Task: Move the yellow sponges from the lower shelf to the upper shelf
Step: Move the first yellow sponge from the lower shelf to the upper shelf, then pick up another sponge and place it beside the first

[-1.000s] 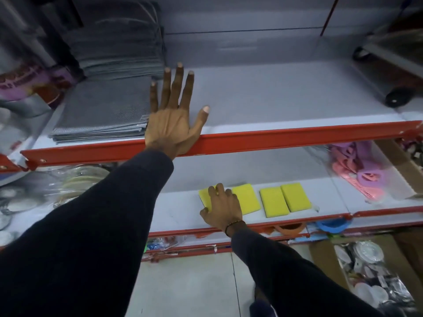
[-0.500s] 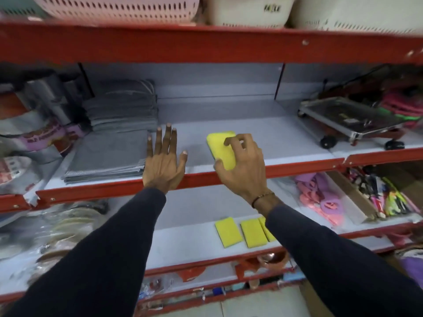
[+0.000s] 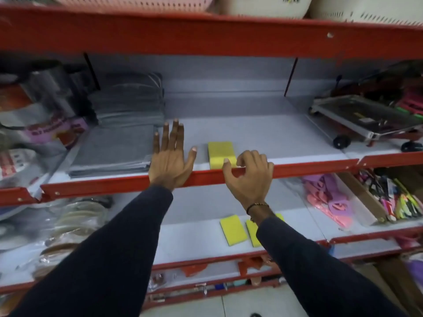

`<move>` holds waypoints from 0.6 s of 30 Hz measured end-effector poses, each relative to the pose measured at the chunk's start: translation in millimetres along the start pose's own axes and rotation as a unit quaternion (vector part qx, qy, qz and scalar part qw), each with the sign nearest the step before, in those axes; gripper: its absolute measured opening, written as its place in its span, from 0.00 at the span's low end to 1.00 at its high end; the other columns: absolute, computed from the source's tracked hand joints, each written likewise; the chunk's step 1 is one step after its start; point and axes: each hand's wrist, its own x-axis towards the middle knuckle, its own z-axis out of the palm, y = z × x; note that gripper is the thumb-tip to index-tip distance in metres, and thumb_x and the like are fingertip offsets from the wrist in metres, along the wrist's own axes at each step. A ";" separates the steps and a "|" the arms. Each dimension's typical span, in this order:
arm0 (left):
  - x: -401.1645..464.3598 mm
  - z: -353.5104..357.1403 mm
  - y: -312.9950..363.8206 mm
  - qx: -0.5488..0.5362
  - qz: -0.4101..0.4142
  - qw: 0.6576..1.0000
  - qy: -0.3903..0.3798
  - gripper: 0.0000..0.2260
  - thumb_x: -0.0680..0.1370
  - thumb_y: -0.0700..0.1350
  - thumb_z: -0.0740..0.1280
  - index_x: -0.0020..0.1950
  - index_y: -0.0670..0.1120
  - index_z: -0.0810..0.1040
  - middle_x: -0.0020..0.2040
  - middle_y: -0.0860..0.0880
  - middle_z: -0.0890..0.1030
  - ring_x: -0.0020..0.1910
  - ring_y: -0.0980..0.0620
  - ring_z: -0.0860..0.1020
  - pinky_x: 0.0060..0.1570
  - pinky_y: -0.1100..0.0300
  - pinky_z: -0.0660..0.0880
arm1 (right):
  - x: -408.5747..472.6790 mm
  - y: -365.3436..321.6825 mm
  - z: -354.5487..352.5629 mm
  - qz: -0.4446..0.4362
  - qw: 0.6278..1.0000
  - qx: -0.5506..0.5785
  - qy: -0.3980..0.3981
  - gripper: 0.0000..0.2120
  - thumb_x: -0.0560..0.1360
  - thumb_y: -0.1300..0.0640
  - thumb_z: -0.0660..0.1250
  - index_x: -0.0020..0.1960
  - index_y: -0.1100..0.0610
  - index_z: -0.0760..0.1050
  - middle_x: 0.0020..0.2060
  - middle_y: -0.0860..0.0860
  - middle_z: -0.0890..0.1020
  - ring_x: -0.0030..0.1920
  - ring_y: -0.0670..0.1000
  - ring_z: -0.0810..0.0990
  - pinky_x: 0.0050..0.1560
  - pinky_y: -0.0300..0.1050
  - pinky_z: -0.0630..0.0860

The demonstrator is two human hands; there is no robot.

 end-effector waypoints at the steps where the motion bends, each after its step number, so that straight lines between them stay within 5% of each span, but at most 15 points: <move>1: -1.1 3.5 0.3 -0.003 0.001 1.000 -0.004 0.35 0.83 0.62 0.45 0.85 0.43 0.45 0.86 0.46 0.43 0.85 0.45 0.41 0.82 0.42 0.43 | -21.8 11.8 -2.3 0.008 1.000 0.007 -0.012 0.14 0.70 0.46 0.70 0.35 0.54 0.70 0.33 0.48 0.75 0.38 0.53 0.72 0.42 0.51 0.67; 3: -2.2 7.1 0.4 -0.003 0.001 1.000 -0.008 0.35 0.83 0.61 0.45 0.85 0.43 0.45 0.86 0.46 0.43 0.85 0.44 0.42 0.82 0.42 0.43 | -69.7 41.6 3.6 0.029 0.996 -0.014 -0.084 0.12 0.70 0.48 0.69 0.36 0.54 0.71 0.34 0.47 0.77 0.39 0.54 0.74 0.42 0.51 0.68; 5: -3.0 7.6 0.1 0.002 0.002 1.000 -0.006 0.35 0.83 0.61 0.43 0.85 0.43 0.44 0.86 0.46 0.43 0.85 0.45 0.42 0.82 0.41 0.43 | -114.4 71.5 18.4 0.052 0.966 -0.088 -0.237 0.11 0.70 0.45 0.67 0.44 0.53 0.77 0.42 0.50 0.82 0.48 0.57 0.79 0.48 0.53 0.72; 7: 0.6 9.4 -1.9 0.000 0.002 1.000 -0.011 0.35 0.83 0.62 0.41 0.85 0.44 0.43 0.86 0.47 0.42 0.85 0.45 0.41 0.82 0.41 0.43 | -149.3 95.1 40.8 0.070 0.879 -0.188 -0.433 0.23 0.73 0.41 0.64 0.61 0.55 0.77 0.59 0.57 0.81 0.65 0.62 0.75 0.65 0.57 0.70; 9: 1.6 13.3 -2.6 0.002 0.004 1.000 -0.010 0.35 0.83 0.62 0.40 0.85 0.45 0.41 0.86 0.47 0.40 0.85 0.45 0.40 0.82 0.41 0.42 | -170.7 107.5 60.2 0.071 0.800 -0.243 -0.544 0.31 0.74 0.39 0.62 0.72 0.55 0.68 0.73 0.64 0.70 0.77 0.65 0.61 0.78 0.61 0.55; 11: 3.4 16.4 -2.7 0.006 0.004 1.000 -0.011 0.35 0.82 0.62 0.40 0.84 0.45 0.39 0.86 0.47 0.39 0.84 0.46 0.39 0.82 0.42 0.41 | -183.8 109.8 76.1 0.052 0.774 -0.254 -0.578 0.33 0.74 0.39 0.65 0.74 0.54 0.64 0.74 0.67 0.66 0.78 0.66 0.57 0.79 0.62 0.48; 15: 4.1 12.1 -2.1 0.013 0.004 1.000 -0.006 0.34 0.83 0.61 0.41 0.85 0.44 0.41 0.86 0.46 0.41 0.85 0.45 0.40 0.82 0.42 0.43 | -187.2 94.6 84.1 0.025 0.783 -0.229 -0.577 0.31 0.72 0.49 0.68 0.72 0.55 0.64 0.63 0.61 0.74 0.62 0.64 0.73 0.66 0.58 0.68; 18: 2.2 8.0 0.1 0.013 0.010 1.000 -0.011 0.34 0.83 0.61 0.41 0.85 0.43 0.43 0.86 0.45 0.42 0.85 0.45 0.41 0.82 0.41 0.43 | -177.9 79.1 65.7 0.006 0.804 -0.184 -0.566 0.32 0.68 0.48 0.69 0.69 0.53 0.65 0.61 0.58 0.73 0.58 0.62 0.73 0.56 0.55 0.71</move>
